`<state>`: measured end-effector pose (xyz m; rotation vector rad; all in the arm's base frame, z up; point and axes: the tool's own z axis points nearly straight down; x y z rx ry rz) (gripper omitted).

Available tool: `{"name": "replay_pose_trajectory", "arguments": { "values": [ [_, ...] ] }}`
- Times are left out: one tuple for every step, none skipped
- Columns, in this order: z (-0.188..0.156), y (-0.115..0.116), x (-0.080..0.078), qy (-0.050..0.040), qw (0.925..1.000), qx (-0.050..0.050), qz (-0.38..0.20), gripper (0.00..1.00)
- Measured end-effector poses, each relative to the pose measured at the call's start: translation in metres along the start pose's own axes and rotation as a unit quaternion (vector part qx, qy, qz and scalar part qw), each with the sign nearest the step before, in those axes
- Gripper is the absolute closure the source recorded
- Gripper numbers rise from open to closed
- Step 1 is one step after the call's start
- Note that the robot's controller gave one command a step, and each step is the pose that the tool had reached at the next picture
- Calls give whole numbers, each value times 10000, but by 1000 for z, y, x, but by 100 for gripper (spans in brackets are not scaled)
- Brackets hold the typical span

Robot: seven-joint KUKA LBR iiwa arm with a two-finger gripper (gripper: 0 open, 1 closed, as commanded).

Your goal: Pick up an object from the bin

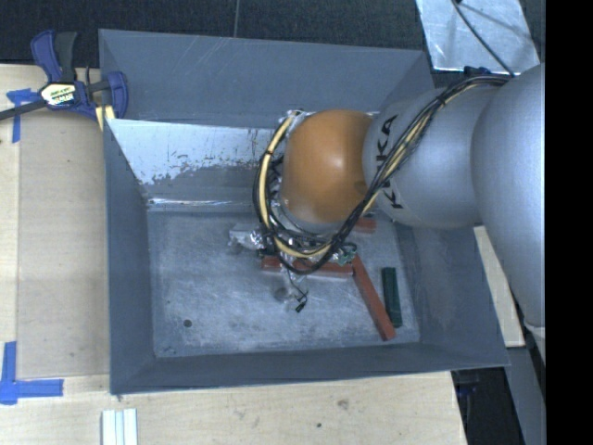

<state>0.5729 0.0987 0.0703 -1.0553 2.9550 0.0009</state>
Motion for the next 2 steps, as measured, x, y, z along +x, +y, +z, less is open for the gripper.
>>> {"name": "replay_pose_trajectory", "arguments": {
  "values": [
    [0, -75, 11, -2, 9977, 7, -677, 0],
    [0, -75, 11, -3, 9978, 2, -670, 100]
  ]
}}
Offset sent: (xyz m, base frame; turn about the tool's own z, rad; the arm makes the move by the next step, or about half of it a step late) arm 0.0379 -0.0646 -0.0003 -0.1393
